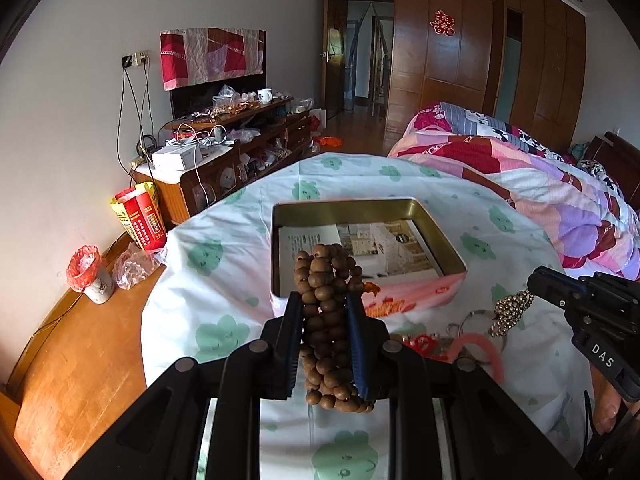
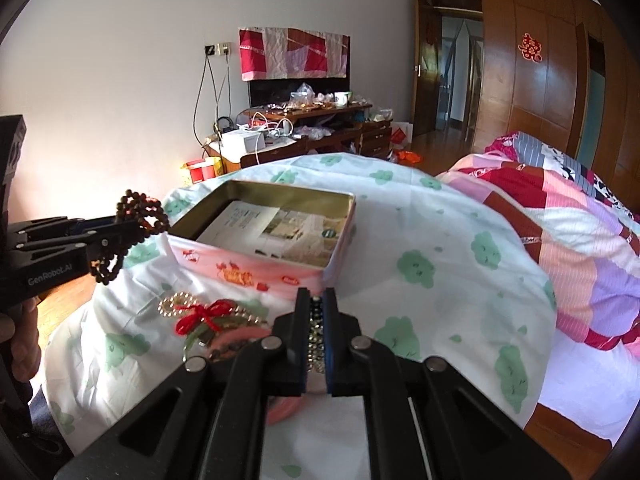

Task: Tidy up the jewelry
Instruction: 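Lift the bead bracelet with the left tool while the right tool grasps the silver bead bracelet, then carry both bracelets over the pink tin and open both tools to drop them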

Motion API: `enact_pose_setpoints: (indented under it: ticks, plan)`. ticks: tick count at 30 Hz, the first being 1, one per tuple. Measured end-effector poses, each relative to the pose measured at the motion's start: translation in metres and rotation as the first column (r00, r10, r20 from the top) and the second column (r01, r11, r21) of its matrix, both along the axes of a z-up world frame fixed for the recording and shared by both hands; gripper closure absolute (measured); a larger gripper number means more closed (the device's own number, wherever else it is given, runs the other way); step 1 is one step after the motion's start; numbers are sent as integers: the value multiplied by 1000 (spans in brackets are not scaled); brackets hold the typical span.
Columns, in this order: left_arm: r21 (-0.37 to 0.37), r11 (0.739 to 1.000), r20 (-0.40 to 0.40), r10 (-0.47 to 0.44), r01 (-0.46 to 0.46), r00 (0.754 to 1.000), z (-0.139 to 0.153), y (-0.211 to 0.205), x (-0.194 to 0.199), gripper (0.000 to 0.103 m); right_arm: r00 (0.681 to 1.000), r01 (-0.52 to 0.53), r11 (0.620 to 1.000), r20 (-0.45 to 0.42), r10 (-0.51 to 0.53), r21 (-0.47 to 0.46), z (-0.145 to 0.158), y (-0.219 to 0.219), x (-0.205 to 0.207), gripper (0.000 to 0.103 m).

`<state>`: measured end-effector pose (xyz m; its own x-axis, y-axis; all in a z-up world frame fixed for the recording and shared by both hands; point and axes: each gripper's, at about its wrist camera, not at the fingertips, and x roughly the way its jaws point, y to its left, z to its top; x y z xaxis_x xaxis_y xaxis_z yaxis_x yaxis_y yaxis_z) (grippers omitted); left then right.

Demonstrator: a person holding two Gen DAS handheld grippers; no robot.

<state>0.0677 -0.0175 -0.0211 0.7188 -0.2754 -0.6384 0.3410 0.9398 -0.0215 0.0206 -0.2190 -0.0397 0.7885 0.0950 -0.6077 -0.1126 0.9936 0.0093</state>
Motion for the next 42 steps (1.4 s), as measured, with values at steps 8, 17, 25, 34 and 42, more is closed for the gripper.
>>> enact_pose_setpoints:
  ticks: [8, 17, 25, 34, 42]
  plan:
    - [27, 1000, 24, 0, 0, 1000, 15, -8, 23, 81, 999, -16, 1000, 47, 17, -27, 21, -2, 20, 96]
    - [55, 998, 11, 17, -17, 1000, 20, -14, 54, 81, 998, -39, 999, 56, 41, -31, 35, 1, 53, 96]
    - [109, 994, 14, 21, -23, 1000, 18, -22, 71, 81, 996, -59, 996, 56, 63, -59, 38, 11, 78, 96]
    - [146, 989, -3, 34, -33, 999, 9, -29, 95, 81, 996, -69, 993, 45, 74, -93, 32, 22, 103, 96]
    - [182, 982, -24, 43, -38, 999, -4, -36, 113, 81, 997, -79, 992, 13, 81, -98, 19, 30, 123, 96]
